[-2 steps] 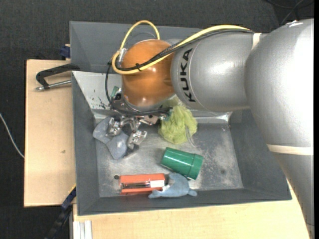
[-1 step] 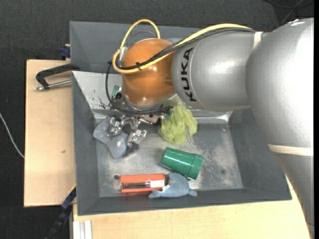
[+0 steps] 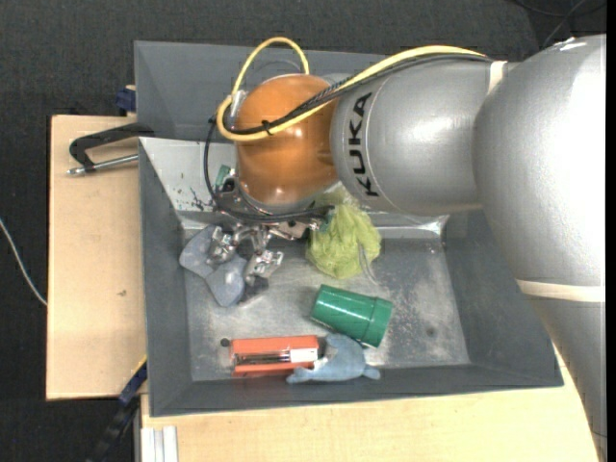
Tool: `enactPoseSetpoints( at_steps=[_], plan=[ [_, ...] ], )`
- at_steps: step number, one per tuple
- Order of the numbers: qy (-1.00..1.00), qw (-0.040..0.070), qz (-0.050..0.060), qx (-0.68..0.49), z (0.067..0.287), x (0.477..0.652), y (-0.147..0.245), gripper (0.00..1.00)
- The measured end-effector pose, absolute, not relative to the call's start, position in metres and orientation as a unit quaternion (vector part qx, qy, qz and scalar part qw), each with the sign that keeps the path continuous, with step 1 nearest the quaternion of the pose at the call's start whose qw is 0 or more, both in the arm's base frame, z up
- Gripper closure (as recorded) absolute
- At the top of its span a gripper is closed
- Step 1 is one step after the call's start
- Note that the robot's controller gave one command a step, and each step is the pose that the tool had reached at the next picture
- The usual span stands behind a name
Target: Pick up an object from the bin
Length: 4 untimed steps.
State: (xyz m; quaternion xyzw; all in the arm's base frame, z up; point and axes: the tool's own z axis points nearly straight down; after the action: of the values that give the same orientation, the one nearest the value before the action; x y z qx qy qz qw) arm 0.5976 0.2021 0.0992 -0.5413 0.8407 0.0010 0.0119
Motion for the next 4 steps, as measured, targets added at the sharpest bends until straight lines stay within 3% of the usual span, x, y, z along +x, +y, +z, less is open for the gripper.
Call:
enactPoseSetpoints(
  at_steps=[4],
  plan=[
    [0.841,0.012,0.001,-0.541,0.0992,0.5976,0.2021,1.0]
  ],
)
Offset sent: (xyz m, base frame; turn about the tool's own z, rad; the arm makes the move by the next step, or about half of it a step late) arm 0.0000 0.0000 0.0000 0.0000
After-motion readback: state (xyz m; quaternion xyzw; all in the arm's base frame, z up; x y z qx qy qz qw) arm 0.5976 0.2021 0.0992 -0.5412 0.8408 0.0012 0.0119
